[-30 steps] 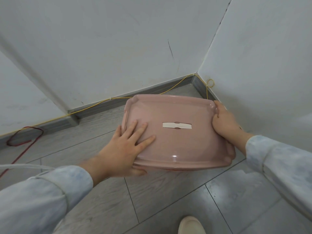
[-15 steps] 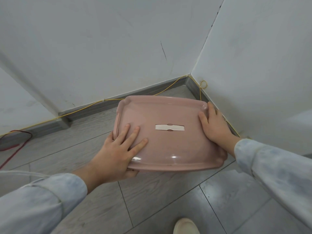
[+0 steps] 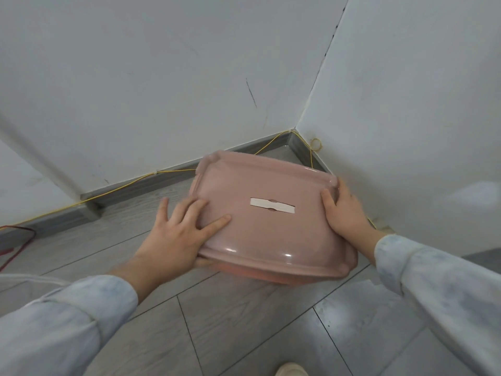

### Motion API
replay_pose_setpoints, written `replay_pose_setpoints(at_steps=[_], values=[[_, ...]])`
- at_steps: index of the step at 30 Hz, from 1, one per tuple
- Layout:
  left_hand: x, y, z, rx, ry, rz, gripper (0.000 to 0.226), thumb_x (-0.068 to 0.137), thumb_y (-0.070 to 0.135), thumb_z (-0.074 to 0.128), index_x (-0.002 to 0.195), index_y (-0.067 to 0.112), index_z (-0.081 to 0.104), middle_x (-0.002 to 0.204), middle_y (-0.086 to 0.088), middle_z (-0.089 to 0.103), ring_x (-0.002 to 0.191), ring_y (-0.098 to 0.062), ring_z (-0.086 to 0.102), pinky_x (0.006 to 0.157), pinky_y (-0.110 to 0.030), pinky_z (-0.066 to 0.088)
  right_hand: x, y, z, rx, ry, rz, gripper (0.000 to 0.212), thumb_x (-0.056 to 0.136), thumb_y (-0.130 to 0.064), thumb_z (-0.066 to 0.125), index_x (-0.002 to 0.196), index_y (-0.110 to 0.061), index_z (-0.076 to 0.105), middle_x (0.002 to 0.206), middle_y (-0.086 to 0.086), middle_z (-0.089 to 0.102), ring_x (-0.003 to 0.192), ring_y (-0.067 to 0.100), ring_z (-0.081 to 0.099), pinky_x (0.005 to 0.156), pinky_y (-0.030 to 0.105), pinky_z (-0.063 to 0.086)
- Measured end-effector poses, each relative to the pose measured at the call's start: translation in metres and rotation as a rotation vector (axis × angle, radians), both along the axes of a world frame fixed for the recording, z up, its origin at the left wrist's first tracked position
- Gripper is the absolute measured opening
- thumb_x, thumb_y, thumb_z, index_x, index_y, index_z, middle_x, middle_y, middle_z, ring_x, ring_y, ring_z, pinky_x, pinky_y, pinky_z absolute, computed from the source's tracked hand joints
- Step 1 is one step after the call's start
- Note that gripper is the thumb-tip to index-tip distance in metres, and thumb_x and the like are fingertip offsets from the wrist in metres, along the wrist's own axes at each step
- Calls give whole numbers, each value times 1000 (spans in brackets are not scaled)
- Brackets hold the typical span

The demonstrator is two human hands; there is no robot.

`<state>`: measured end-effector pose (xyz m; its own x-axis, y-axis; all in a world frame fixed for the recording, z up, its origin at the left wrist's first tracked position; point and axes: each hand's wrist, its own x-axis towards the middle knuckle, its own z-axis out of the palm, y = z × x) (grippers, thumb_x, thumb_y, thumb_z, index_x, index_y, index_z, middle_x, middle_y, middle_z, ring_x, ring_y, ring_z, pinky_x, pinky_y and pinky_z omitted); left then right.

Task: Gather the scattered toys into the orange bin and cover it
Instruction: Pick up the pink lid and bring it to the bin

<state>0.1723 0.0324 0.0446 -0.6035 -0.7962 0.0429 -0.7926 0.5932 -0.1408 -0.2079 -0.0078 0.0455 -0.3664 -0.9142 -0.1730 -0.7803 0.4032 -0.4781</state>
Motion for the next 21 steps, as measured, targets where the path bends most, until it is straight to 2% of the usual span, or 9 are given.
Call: replay_pose_setpoints(at_steps=[2, 5, 7, 9, 11, 13, 16, 19, 21], values=[[-14, -13, 3, -49, 15, 109, 77, 78, 74, 45, 146, 39, 40, 136, -17, 45, 122, -38, 42, 102, -71, 27, -13, 6, -2, -26, -17, -104, 69, 98, -53, 41, 153, -15, 24, 141, 26, 50, 128, 44, 49, 106, 46, 38], [-45, -26, 3, -35, 174, 325, 64, 76, 52, 70, 135, 32, 54, 135, -16, 45, 118, -38, 41, 101, -64, 32, -28, 16, -1, -22, -22, -299, 70, 98, -52, 42, 153, -13, 22, 140, 29, 49, 126, 45, 49, 105, 46, 37], [-67, -24, 2, 36, 314, 424, 72, 71, 38, 76, 137, 27, 51, 139, -20, 40, 123, -41, 38, 99, -60, 36, -37, 24, 2, 19, 6, -387, 70, 99, -51, 41, 153, -10, 21, 142, 29, 46, 128, 44, 48, 105, 46, 36], [-86, -12, -4, 136, 438, 462, 83, 70, 30, 72, 145, 26, 38, 147, -22, 27, 131, -44, 29, 98, -58, 39, -42, 32, 5, 42, 107, -378, 71, 97, -55, 38, 152, -12, 24, 146, 27, 39, 130, 44, 44, 107, 50, 36], [-106, 2, -12, 260, 628, 473, 88, 74, 26, 66, 150, 25, 24, 152, -23, 11, 138, -44, 18, 107, -56, 34, -50, 37, 10, 34, 241, -249, 70, 95, -58, 36, 153, -22, 23, 154, 23, 26, 138, 43, 32, 110, 56, 33], [-123, 12, -16, 379, 824, 424, 87, 79, 29, 63, 153, 27, 17, 157, -18, -4, 146, -39, 13, 118, -48, 24, -56, 37, 15, 32, 308, -43, 67, 94, -62, 35, 154, -36, 17, 163, 11, 12, 147, 36, 16, 113, 59, 24], [-141, 15, -18, 472, 1046, 370, 81, 86, 31, 63, 154, 35, 18, 158, 0, -32, 146, -11, 18, 117, -28, 23, -54, 35, 20, 64, 386, 253, 72, 88, -77, 27, 152, -49, 7, 166, -7, -3, 152, 27, -4, 114, 67, 9], [-153, 13, -16, 579, 1091, 439, 87, 86, 44, 67, 155, 37, 13, 152, 10, -44, 140, 1, 19, 113, -27, 32, -51, 34, 15, 76, 454, 453, 77, 80, -87, 5, 150, -54, 1, 166, -10, 0, 153, 24, -5, 113, 71, 6], [-155, 7, -14, 614, 1049, 442, 103, 76, 57, 73, 155, 38, 9, 151, 12, -44, 136, 4, 19, 108, -23, 35, -51, 32, 12, 89, 444, 445, 74, 80, -86, 0, 148, -57, -5, 166, -14, 0, 153, 25, 0, 112, 70, 6]])
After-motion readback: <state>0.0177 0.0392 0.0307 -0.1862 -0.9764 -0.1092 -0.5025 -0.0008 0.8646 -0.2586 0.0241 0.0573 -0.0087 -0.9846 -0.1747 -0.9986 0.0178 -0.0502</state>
